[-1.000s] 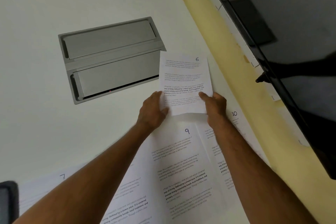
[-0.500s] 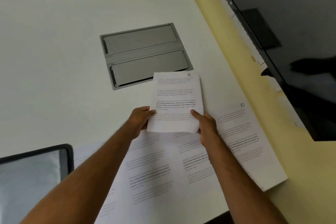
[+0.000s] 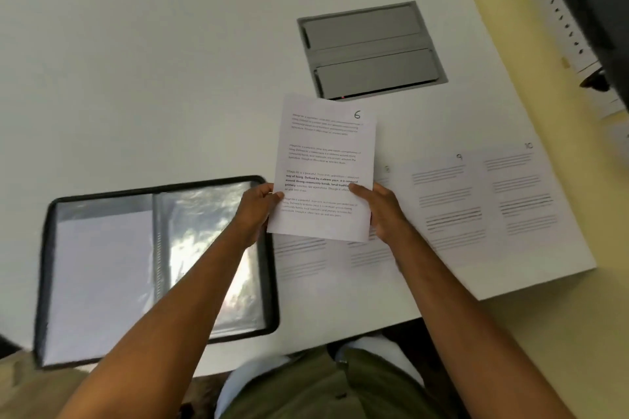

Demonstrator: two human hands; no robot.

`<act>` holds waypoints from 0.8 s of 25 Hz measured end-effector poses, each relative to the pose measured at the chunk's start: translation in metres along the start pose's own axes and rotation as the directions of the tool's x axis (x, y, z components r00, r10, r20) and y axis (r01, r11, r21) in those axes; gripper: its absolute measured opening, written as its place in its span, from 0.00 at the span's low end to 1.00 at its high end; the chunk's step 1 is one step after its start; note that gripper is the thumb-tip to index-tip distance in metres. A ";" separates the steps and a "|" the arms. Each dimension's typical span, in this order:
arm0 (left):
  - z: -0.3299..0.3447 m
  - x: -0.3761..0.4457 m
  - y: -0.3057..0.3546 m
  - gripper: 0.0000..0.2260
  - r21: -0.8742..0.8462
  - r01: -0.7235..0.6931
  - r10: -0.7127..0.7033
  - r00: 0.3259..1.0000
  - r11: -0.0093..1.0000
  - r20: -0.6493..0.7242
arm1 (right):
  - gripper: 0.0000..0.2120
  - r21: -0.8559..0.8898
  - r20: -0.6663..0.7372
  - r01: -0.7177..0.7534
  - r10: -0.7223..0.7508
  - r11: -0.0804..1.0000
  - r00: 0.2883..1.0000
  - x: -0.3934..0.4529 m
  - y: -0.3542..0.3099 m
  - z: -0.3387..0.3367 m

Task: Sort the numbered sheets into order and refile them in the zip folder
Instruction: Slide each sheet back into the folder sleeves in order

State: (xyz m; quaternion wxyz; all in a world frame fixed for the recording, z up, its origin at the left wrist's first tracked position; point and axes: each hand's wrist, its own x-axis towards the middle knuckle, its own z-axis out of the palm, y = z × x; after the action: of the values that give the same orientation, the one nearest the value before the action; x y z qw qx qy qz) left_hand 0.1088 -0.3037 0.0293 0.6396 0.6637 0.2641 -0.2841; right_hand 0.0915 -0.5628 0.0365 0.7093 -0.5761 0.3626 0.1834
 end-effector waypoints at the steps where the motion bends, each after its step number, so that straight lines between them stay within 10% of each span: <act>1: -0.020 -0.010 -0.006 0.09 0.001 -0.007 0.007 1.000 1.000 0.005 | 0.13 -0.008 0.011 0.002 -0.002 1.000 1.000 -0.008 0.005 0.017; 20: -0.231 -0.027 -0.079 0.08 0.094 -0.074 0.077 0.996 0.993 -0.038 | 0.18 -0.259 0.030 0.151 -0.148 0.954 0.988 -0.058 0.112 0.201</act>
State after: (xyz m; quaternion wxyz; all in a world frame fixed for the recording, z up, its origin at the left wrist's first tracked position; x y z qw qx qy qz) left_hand 0.0425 -0.0696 -0.0022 0.6128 0.7079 0.2387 -0.2577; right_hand 0.0375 -0.3324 0.0171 0.6410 -0.6892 0.2868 0.1782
